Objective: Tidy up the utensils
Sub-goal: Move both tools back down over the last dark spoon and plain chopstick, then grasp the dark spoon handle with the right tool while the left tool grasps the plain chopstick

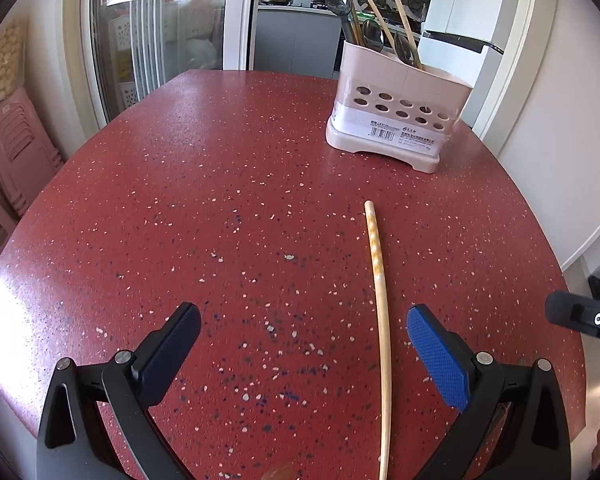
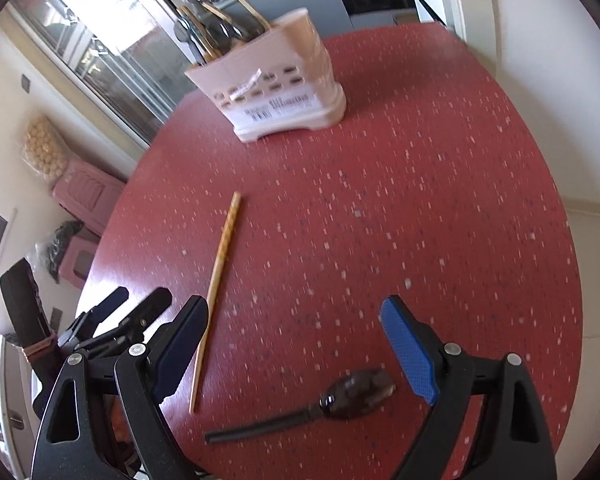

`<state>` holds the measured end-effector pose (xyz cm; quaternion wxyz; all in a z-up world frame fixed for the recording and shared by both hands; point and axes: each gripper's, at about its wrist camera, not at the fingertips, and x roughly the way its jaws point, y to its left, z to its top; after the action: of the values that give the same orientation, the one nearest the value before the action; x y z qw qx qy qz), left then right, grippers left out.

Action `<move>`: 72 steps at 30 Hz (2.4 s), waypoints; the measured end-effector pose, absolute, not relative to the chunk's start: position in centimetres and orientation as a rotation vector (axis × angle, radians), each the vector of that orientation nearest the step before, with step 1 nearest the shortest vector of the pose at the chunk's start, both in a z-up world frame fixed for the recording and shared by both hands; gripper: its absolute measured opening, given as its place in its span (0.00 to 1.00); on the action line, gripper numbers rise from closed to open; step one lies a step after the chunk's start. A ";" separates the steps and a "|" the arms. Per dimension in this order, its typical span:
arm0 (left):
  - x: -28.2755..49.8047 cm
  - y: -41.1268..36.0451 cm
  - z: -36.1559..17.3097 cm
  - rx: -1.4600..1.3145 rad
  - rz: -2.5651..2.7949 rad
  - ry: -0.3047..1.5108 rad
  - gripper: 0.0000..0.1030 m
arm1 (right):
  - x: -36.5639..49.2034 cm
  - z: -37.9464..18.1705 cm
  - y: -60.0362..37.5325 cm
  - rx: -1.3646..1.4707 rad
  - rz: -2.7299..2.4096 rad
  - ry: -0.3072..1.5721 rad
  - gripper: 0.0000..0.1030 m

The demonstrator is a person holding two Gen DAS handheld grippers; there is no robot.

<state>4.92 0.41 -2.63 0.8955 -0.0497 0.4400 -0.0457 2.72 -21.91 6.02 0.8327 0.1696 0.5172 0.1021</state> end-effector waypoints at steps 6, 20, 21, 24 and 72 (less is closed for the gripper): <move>4.5 0.9 -2.9 -0.100 -0.090 0.919 1.00 | 1.4 5.1 -22.5 0.409 0.191 1.205 0.88; 4.2 3.0 -2.7 -0.134 -0.050 0.909 1.00 | 0.6 1.0 -21.9 0.677 0.193 1.419 0.88; 4.2 3.3 -2.7 -0.140 -0.045 0.906 1.00 | 0.7 1.2 -21.8 0.665 0.181 1.411 0.88; 4.2 3.8 -2.6 -0.147 -0.035 0.902 1.00 | 1.2 1.5 -21.2 0.591 0.116 1.396 0.85; 7.2 0.0 -3.3 -0.066 -0.171 1.016 1.00 | 3.6 4.0 -17.9 -0.138 0.123 1.281 0.57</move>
<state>7.17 0.04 -3.34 0.8697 -0.0316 0.4857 -0.0817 3.58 -17.91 3.99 0.7977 -0.0645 0.5968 0.0572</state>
